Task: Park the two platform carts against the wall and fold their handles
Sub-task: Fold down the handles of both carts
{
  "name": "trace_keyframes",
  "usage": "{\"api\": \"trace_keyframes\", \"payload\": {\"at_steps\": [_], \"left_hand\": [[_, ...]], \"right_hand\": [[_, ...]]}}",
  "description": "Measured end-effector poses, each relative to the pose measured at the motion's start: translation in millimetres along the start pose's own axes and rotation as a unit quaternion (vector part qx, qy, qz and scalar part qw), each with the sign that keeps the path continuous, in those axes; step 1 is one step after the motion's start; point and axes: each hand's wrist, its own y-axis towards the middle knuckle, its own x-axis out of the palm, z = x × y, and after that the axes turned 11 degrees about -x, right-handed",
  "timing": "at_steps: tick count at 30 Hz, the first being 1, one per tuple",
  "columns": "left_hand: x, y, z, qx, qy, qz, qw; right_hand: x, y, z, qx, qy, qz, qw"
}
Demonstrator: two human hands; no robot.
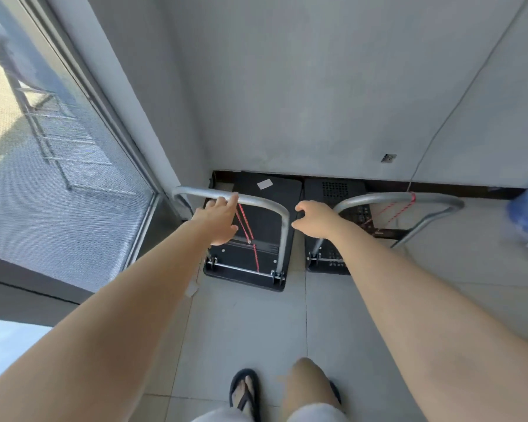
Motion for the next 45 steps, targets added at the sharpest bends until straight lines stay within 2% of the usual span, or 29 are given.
{"api": "trace_keyframes", "payload": {"at_steps": [4, 8, 11, 15, 17, 21, 27, 34, 39, 45], "left_hand": [[-2.4, 33.4, -18.7, 0.018, 0.015, 0.011, 1.0], [-6.1, 86.4, -27.2, 0.018, 0.05, 0.029, 0.998], [-6.3, 121.9, -29.2, 0.003, 0.078, -0.011, 0.997], [-7.1, 145.3, -24.5, 0.062, 0.19, -0.078, 0.977], [-7.3, 153.4, -22.6, 0.078, 0.201, -0.085, 0.973], [-5.4, 174.0, -23.0, 0.095, 0.16, -0.113, 0.976], [1.8, 202.5, 8.7, 0.109, 0.093, -0.134, 0.981], [6.8, 193.5, 45.2, 0.166, 0.045, -0.117, 0.978], [12.4, 189.1, 46.1, 0.202, 0.058, -0.083, 0.974], [9.9, 187.4, 41.0, 0.196, 0.062, -0.087, 0.975]], "right_hand": [[9.2, 37.2, -12.4, 0.017, 0.003, -0.01, 1.0], [15.5, 83.5, -16.2, 0.028, 0.061, -0.022, 0.997], [24.0, 122.1, -14.0, 0.017, 0.069, -0.048, 0.996], [26.4, 152.6, -15.3, -0.022, 0.037, -0.103, 0.994], [25.4, 160.6, -13.2, -0.031, 0.045, -0.129, 0.99], [17.7, 170.4, -1.4, -0.03, 0.039, -0.161, 0.986], [-9.2, 178.4, 24.1, 0.022, 0.037, -0.165, 0.985], [-33.5, 169.1, 55.4, 0.047, 0.014, -0.182, 0.982], [-35.5, 165.7, 53.5, 0.05, 0.006, -0.204, 0.978], [-30.4, 165.7, 51.5, 0.053, 0.009, -0.205, 0.977]]}}
